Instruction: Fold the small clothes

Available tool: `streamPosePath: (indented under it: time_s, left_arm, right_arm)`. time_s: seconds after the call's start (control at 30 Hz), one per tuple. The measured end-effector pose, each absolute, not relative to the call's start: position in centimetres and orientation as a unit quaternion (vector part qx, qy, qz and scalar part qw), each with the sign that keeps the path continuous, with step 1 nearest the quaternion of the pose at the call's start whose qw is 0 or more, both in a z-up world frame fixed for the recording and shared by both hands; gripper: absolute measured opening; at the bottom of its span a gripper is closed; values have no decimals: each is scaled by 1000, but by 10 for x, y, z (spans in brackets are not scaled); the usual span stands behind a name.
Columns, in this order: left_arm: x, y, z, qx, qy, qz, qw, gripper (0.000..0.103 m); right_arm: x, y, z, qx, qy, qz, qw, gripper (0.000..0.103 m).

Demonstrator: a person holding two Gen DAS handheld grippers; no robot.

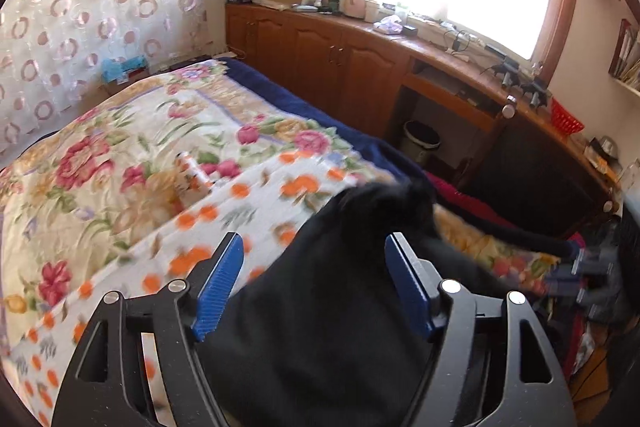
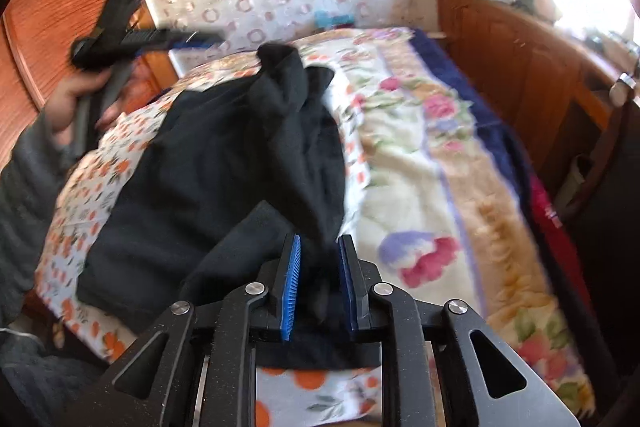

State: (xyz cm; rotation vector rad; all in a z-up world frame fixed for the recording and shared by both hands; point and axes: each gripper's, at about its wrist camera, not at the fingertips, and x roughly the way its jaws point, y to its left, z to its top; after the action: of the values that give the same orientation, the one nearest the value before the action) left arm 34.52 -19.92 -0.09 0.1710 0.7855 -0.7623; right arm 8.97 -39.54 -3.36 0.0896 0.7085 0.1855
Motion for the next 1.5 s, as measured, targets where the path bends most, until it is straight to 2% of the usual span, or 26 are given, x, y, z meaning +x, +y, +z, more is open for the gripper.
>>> streamPosePath:
  time_s: [0.07,0.13,0.37,0.57,0.73,0.93,1.13,1.5]
  left_arm:
    - [339,-180,-11,81,379,-348,854,74]
    - [335,-166,-18,83,382,-333,858,74]
    - [327,-129,-40,75,383,-296,872,74]
    - [342,-119,-68,61,401,-273,872,74]
    - [344,-116,-78,49,409,-275,869,74]
    - [342,-119,-81,55,408,-274,869,74]
    - [342,-120,-82,64,408,-271,869,75]
    - [341,-125,-83,81,408,-264,870,76]
  right_arm:
    - [101,-395,-23,39,336,86,937,34]
    - [119,-388,-9,15,325,87,942,37]
    - [205,-334,6,-50,332,113,935,38]
    - [268,-285,-11,-103,371,128,914,40]
    - [293,-279,-24,-190,380,72,903,40]
    - [310,-329,-10,-108,366,-15,924,40]
    - [293,-327,0,-45,342,44,938,40]
    - [313,-290,-34,-118,384,109,909,39]
